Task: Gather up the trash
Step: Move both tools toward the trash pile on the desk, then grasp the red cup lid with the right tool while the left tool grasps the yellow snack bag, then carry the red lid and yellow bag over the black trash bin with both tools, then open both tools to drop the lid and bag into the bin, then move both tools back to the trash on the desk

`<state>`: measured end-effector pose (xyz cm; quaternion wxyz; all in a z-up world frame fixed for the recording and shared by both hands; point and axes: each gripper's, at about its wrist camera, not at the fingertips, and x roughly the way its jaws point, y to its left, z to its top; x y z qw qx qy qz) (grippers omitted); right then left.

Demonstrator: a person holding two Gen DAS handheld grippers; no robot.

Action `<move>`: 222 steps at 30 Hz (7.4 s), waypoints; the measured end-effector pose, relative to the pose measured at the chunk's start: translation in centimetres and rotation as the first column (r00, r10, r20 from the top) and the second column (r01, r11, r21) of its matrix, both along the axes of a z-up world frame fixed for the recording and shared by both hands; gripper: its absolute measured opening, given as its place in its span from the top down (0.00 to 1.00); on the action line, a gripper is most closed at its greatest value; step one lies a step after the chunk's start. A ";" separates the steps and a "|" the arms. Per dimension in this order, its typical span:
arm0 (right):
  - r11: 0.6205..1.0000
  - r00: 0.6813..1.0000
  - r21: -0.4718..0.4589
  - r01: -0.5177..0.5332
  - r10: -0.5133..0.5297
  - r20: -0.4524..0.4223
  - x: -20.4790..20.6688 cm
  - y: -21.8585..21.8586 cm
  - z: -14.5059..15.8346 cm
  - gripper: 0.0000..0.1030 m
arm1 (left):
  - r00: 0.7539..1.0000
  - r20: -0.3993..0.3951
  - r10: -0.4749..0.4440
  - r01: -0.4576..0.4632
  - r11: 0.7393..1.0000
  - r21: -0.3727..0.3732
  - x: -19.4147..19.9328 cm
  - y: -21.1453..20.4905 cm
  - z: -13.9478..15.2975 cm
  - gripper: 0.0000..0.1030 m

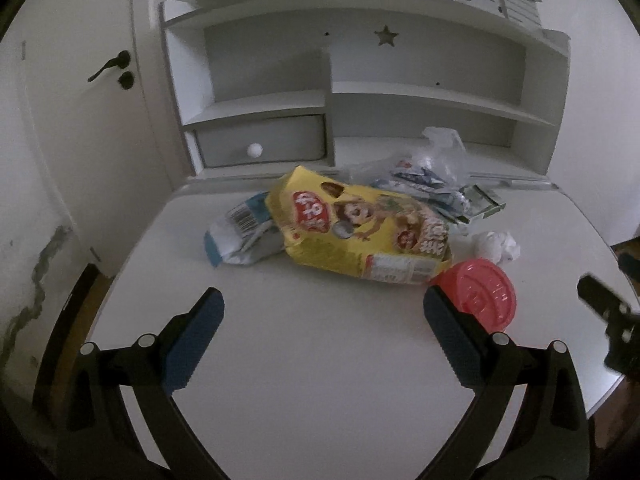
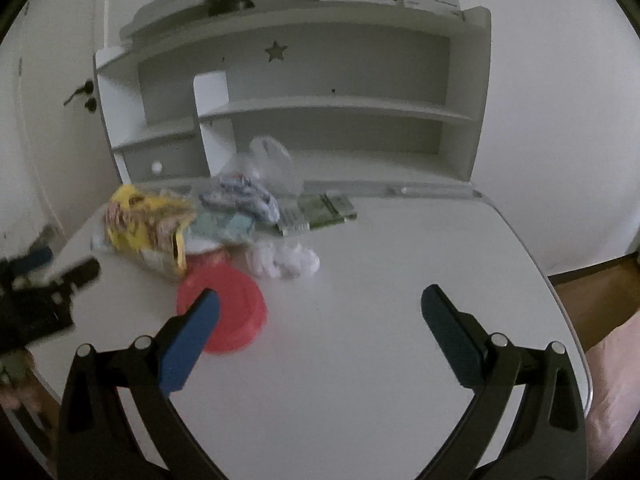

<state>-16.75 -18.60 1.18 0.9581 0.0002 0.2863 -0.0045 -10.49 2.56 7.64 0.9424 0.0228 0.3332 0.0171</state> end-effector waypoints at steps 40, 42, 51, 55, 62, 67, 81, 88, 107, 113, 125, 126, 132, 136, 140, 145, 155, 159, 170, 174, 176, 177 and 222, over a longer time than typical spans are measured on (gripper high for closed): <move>0.990 0.984 0.029 -0.137 0.139 -0.109 1.4 3.9 -3.4 0.05 | 0.993 -0.045 0.109 -0.110 0.994 -0.022 -0.1 5.4 -1.5 0.06; 0.990 0.984 0.027 -0.139 0.142 -0.112 1.4 4.0 -3.4 0.06 | 0.993 -0.048 0.112 -0.113 0.993 -0.021 0.1 5.5 -1.6 0.06; 0.988 0.980 0.032 -0.150 0.153 -0.129 2.1 4.6 -4.0 0.05 | 0.989 -0.083 0.121 -0.126 0.990 -0.061 1.1 5.8 -2.7 0.06; 0.988 0.978 0.038 -0.152 0.156 -0.140 2.4 4.7 -4.5 0.05 | 0.990 -0.099 0.105 -0.113 0.990 -0.083 1.6 5.7 -3.2 0.06; 0.983 0.968 0.013 -0.181 0.180 -0.176 3.9 6.0 -5.3 0.05 | 0.994 -0.111 0.025 -0.045 0.983 -0.176 2.6 5.0 -3.0 0.06; 0.982 0.955 -0.014 -0.186 0.177 -0.237 6.3 7.5 -5.7 0.05 | 0.994 -0.105 0.013 -0.032 0.983 -0.178 4.0 5.1 -2.5 0.06; 0.988 0.973 0.104 -0.115 0.133 -0.187 6.9 2.8 -4.4 0.25 | 0.929 -0.182 -0.324 0.362 0.899 0.248 6.4 1.5 -1.1 0.06; 0.986 0.981 0.147 -0.080 0.104 -0.161 5.5 -0.7 -3.4 0.25 | 0.784 -0.306 -0.541 0.621 0.657 0.428 7.7 -3.1 -0.9 0.06; 0.983 0.984 0.169 -0.077 0.103 -0.146 2.1 -2.2 -3.0 0.24 | 0.748 -0.353 -0.563 0.662 0.593 0.458 9.7 -3.7 -0.8 0.86; 0.976 0.983 0.202 -0.087 0.117 -0.140 1.8 -2.0 -3.3 0.22 | 0.755 -0.315 -0.575 0.635 0.524 0.567 8.4 -4.6 -1.5 0.06; 0.973 0.989 0.222 -0.061 0.089 -0.119 1.8 -3.5 -2.7 0.22 | 0.626 -0.566 -0.536 0.773 0.338 0.536 12.0 -7.8 -6.2 0.41; 0.973 0.989 0.222 -0.059 0.087 -0.118 1.7 -3.6 -2.7 0.22 | 0.629 -0.558 -0.542 0.773 0.358 0.524 12.1 -7.7 -5.8 0.45; 0.968 0.987 0.240 -0.068 0.100 -0.124 1.7 -3.5 -3.2 0.22 | 0.676 -0.485 -0.555 0.735 0.467 0.491 12.3 -5.4 -2.7 0.56; 0.966 0.987 0.246 -0.079 0.111 -0.118 1.5 -3.3 -3.1 0.22 | 0.717 -0.415 -0.560 0.695 0.532 0.484 11.5 -3.9 -0.1 0.56; 0.966 0.989 0.245 -0.080 0.107 -0.101 2.0 -3.3 -2.3 0.22 | 0.758 -0.331 -0.562 0.652 0.631 0.420 11.3 -1.8 2.8 0.56; 0.963 0.987 0.257 -0.082 0.114 -0.113 3.4 -3.4 -2.2 0.23 | 0.806 -0.281 -0.521 0.592 0.712 0.378 10.8 -0.3 2.8 0.66; 0.952 0.976 0.293 -0.088 0.142 -0.167 4.8 -3.1 -4.2 0.26 | 0.862 -0.103 -0.497 0.508 0.849 0.149 8.0 2.1 3.9 0.76; 0.941 0.985 0.327 -0.092 0.135 -0.112 2.2 -4.9 -2.1 0.26 | 0.824 -0.040 -0.565 0.566 0.820 0.078 5.2 -0.9 4.9 0.76; 0.937 0.984 0.302 0.176 -0.167 -0.056 -18.6 -24.4 0.7 0.26 | 0.415 0.071 -0.907 0.910 0.413 -0.041 -9.0 -27.5 5.3 0.76; 0.863 0.934 0.364 0.351 -0.299 -0.193 -24.3 -32.2 -5.1 0.26 | 0.201 -0.024 -0.979 0.977 0.203 -0.069 -15.7 -38.3 -0.2 0.76; 0.801 0.902 0.427 0.420 -0.315 -0.295 -25.9 -35.5 -9.9 0.26 | 0.143 -0.116 -0.983 0.979 0.157 -0.129 -17.5 -42.9 -5.2 0.76; 0.773 0.886 0.451 0.447 -0.314 -0.341 -26.3 -36.5 -12.2 0.26 | 0.129 -0.159 -0.979 0.976 0.154 -0.153 -17.9 -44.5 -7.7 0.76; 0.990 0.987 0.059 0.129 -0.134 0.092 -13.9 -15.7 -3.0 0.07 | 0.853 0.185 -0.488 0.504 0.863 -0.046 -9.9 -9.7 -0.2 0.06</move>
